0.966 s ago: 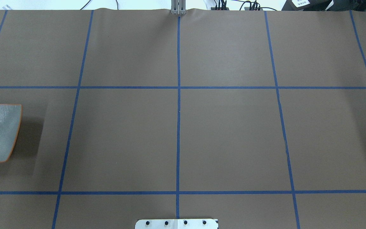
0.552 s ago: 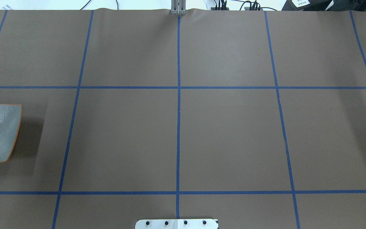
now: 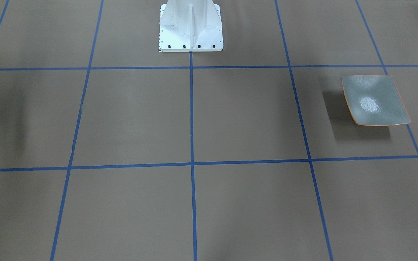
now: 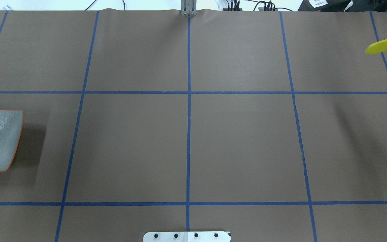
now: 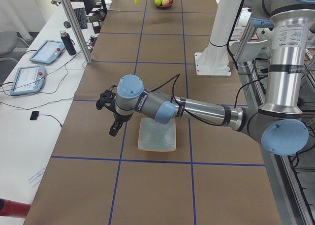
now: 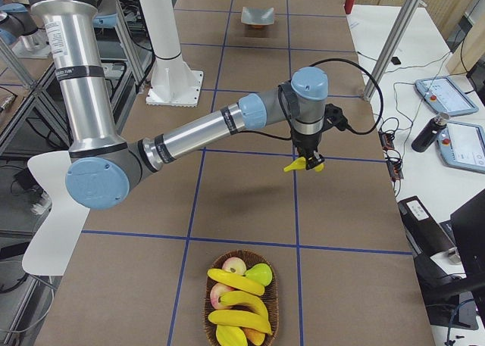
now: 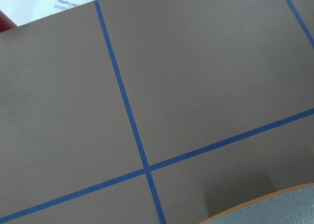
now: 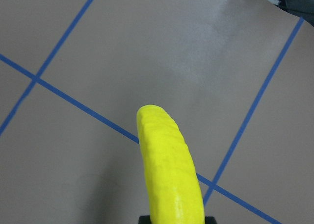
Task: Transfer all bananas from basket to plate
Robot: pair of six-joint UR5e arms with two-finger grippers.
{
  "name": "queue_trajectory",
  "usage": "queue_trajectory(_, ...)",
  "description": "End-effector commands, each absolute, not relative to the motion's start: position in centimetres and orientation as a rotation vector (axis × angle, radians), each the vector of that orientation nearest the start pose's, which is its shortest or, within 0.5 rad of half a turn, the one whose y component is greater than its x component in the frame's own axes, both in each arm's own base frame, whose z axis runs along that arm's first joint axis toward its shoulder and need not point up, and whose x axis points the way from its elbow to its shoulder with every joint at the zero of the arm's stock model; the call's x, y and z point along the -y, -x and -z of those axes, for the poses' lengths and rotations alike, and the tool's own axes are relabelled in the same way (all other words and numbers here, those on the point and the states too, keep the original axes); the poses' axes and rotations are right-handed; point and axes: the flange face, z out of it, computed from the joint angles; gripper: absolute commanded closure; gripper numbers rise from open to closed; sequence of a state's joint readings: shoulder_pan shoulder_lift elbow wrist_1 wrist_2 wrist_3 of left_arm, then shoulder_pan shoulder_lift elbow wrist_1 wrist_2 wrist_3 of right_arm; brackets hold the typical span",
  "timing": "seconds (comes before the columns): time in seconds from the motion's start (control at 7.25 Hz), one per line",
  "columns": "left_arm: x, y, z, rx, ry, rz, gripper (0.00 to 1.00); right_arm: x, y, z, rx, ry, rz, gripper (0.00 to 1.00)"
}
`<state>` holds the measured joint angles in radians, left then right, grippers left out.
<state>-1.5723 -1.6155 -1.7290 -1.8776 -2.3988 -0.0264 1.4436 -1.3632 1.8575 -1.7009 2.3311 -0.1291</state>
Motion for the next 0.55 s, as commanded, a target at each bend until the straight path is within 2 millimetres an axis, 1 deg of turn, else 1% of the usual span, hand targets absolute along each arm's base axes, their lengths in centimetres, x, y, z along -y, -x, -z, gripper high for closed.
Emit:
queue_trajectory(0.0, 54.6, 5.7, -47.1, -0.847, -0.533, -0.183, 0.0, 56.8, 7.8, -34.9, 0.812, -0.332, 0.29, 1.0)
queue_trajectory(0.14, 55.8, 3.3, -45.1, -0.861, -0.558, -0.238, 0.0, 57.0, 10.8, -32.0, 0.815, -0.332, 0.259, 1.0)
queue_trajectory(0.28, 57.4, 0.4, -42.5, -0.877, -0.574, -0.288, 0.0, 57.0, 14.4, -29.0, 0.813, -0.329, 0.214, 1.0)
queue_trajectory(0.41, 58.8, -1.9, -39.8, -0.912, -0.562, -0.262, 0.0, 56.8, 17.7, -26.4, 0.822, -0.324, 0.174, 1.0)
